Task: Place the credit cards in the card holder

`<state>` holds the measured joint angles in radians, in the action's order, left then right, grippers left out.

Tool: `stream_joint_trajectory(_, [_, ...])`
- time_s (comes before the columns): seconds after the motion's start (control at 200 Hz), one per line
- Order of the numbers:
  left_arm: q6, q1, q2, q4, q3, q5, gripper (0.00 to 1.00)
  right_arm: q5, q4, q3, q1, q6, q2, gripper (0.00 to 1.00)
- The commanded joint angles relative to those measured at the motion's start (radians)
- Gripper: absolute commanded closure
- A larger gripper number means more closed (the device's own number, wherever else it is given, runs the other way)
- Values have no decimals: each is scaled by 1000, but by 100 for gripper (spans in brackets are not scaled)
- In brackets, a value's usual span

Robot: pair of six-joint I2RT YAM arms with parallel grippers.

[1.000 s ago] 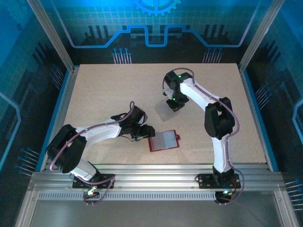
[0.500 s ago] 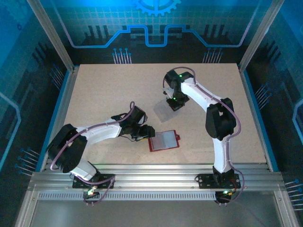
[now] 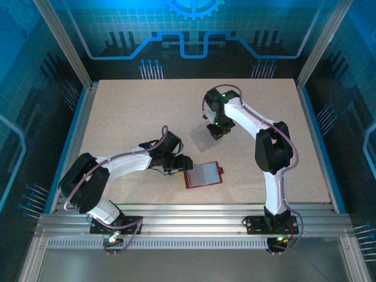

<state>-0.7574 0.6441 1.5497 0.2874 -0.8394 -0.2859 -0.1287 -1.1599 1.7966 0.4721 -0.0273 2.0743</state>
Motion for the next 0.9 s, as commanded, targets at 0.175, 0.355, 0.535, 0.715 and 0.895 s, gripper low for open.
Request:
stream_joint_trajectory(0.175, [13,-8,13,25,-21,-22,48,18,-14,-12,26,-18,-18,76])
stream_joint_trajectory(0.355, [11,-8,9,27,-18,-21,48,40,-11,-16,26,-23,-43,73])
stream_joint_trajectory(0.535, [11,-9,12,22,-18,-24,48,37,-15,0,24,-28,-28,72])
stream_joint_trajectory(0.715, [12,-12,9,22,-12,-22,48,38,-21,20,24,-30,3,75])
stream_joint_trajectory(0.895, [10,-14,7,21,-6,-24,48,40,-18,29,19,-33,14,78])
